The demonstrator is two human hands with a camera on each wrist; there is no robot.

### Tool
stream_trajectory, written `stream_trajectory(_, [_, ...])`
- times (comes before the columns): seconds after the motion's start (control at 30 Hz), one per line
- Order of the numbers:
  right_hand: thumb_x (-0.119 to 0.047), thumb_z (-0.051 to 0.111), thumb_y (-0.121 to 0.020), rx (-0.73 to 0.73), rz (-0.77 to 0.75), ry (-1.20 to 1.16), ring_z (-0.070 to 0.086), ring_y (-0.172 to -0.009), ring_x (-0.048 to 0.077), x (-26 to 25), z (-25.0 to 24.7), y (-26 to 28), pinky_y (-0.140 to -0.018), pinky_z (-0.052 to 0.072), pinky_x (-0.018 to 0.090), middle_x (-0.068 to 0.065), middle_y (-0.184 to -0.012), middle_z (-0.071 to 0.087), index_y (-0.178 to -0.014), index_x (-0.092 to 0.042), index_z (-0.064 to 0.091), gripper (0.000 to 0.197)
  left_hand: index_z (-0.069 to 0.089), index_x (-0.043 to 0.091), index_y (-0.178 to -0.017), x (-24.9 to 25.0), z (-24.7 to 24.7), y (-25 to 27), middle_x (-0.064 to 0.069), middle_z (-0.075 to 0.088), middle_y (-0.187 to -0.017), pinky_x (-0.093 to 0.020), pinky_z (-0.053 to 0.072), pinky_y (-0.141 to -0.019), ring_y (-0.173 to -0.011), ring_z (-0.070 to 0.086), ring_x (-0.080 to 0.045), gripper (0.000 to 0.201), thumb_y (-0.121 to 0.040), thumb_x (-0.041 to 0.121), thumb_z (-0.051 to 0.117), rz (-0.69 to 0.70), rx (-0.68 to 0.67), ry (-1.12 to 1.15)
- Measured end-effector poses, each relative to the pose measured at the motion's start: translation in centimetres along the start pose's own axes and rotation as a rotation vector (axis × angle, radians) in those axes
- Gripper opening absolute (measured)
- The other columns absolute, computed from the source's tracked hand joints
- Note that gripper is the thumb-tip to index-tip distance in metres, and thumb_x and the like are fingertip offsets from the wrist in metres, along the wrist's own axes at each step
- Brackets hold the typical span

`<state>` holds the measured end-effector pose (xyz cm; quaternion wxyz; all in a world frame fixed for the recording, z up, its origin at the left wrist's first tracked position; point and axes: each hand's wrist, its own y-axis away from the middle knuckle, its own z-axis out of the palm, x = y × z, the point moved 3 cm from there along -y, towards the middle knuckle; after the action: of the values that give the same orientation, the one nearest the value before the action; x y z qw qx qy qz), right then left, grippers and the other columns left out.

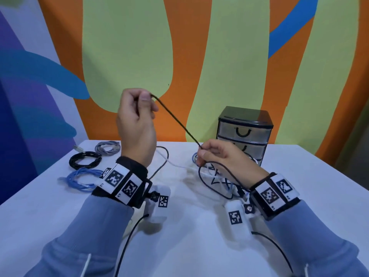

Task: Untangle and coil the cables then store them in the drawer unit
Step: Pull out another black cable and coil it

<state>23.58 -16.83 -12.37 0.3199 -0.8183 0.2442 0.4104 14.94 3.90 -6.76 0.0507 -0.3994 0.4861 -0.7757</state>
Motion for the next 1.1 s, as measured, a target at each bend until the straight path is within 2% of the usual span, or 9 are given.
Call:
stream_trajectory(0.1, [-0.027, 0.052, -0.110, 0.139, -0.068, 0.095, 0.072, -0.086, 0.009, -0.3, -0.5, -0.1, -0.075, 0.050, 0.017, 0.003, -0.094, 0.078, -0.108, -0.013, 0.059, 0.015, 0.056, 0.023, -0.101, -1.0, -0.5, -0.5, 0.000, 0.059, -0.077, -0.035, 0.043, -0.066, -0.070, 0.052, -0.017, 0.016, -0.113, 0.030, 0.047, -0.040, 0.064, -0.035])
stream_trajectory(0.23, [-0.030, 0.053, -0.110, 0.296, -0.146, 0.073, 0.069, -0.070, 0.014, -0.7, -1.4, 0.1, -0.066, 0.049, 0.030, 0.005, -0.076, 0.074, -0.106, -0.023, 0.060, 0.010, 0.070, 0.024, -0.097, -3.5, -0.2, -1.1, 0.006, 0.066, -0.081, -0.034, 0.046, -0.072, -0.072, 0.058, -0.014, 0.014, -0.104, 0.028, 0.058, -0.250, -0.120, -0.325])
stream_trajectory(0.37, [-0.037, 0.053, -0.108, 0.333, -0.170, 0.284, 0.065, -0.063, 0.025, -0.8, -1.1, -0.7, -0.064, 0.056, 0.050, 0.002, -0.061, 0.064, -0.105, -0.034, 0.062, 0.010, 0.068, 0.031, -0.131, -2.5, 1.8, -0.5, 0.005, 0.061, -0.130, -0.036, 0.046, -0.105, -0.123, 0.058, -0.016, 0.047, -0.092, 0.005, 0.060, -0.133, -0.426, -0.577])
stream_trajectory(0.43, [-0.041, 0.051, -0.108, 0.340, -0.178, 0.350, 0.057, -0.058, 0.028, -1.0, -1.2, -1.3, -0.059, 0.053, 0.050, 0.003, -0.055, 0.053, -0.105, -0.035, 0.062, 0.012, 0.065, 0.032, -0.138, -0.7, 3.9, -0.1, 0.010, 0.060, -0.134, -0.028, 0.044, -0.108, -0.127, 0.057, -0.008, 0.056, -0.088, 0.007, 0.059, -0.031, -0.646, -0.446])
stream_trajectory(0.53, [-0.038, 0.051, -0.108, 0.361, -0.179, 0.421, 0.040, -0.049, 0.019, -1.4, -1.9, -2.5, -0.051, 0.035, 0.039, -0.001, -0.049, 0.041, -0.109, -0.034, 0.064, 0.013, 0.071, 0.030, -0.132, 1.0, 6.6, -0.5, 0.014, 0.072, -0.113, -0.023, 0.051, -0.088, -0.101, 0.067, -0.003, 0.039, -0.095, 0.022, 0.063, -0.058, -0.937, -0.455])
stream_trajectory(0.6, [-0.036, 0.052, -0.108, 0.383, -0.182, 0.346, 0.034, -0.046, 0.014, -1.4, -2.2, -3.1, -0.052, 0.025, 0.034, -0.005, -0.047, 0.039, -0.107, -0.029, 0.065, 0.014, 0.076, 0.030, -0.122, 1.5, 7.4, -1.6, 0.012, 0.070, -0.088, -0.024, 0.044, -0.067, -0.075, 0.061, -0.003, 0.025, -0.099, 0.030, 0.066, -0.001, -0.971, -0.605])
stream_trajectory(0.77, [-0.030, 0.054, -0.109, 0.234, -0.086, -0.124, 0.061, -0.065, 0.022, -0.7, -1.5, -2.0, -0.066, 0.047, 0.038, 0.006, -0.069, 0.070, -0.110, -0.011, 0.062, 0.020, 0.080, 0.024, -0.092, 1.3, 8.2, -2.9, 0.012, 0.048, -0.059, -0.016, 0.031, -0.049, -0.056, 0.049, 0.008, 0.016, -0.096, 0.039, 0.076, 0.087, -1.038, -0.724])
stream_trajectory(0.93, [-0.017, 0.053, -0.109, 0.022, -0.029, -0.280, 0.069, -0.090, 0.032, -0.1, -0.4, -1.1, -0.091, 0.053, 0.039, 0.019, -0.099, 0.078, -0.104, -0.005, 0.056, 0.013, 0.068, 0.019, -0.083, 1.8, 8.7, -3.1, 0.014, 0.046, -0.051, -0.020, 0.028, -0.052, -0.054, 0.046, -0.002, 0.023, -0.101, 0.033, 0.071, 0.117, -0.826, -0.498])
stream_trajectory(1.1, [-0.027, 0.052, -0.110, 0.095, -0.035, -0.041, 0.068, -0.114, 0.011, 0.5, -0.8, -1.1, -0.105, 0.048, 0.043, -0.004, -0.111, 0.077, -0.107, -0.011, 0.059, 0.018, 0.066, 0.010, -0.092, 3.4, 6.6, -5.8, 0.004, 0.046, -0.068, -0.033, 0.035, -0.060, -0.063, 0.038, -0.010, 0.026, -0.105, 0.033, 0.063, 0.123, -0.364, -0.228])
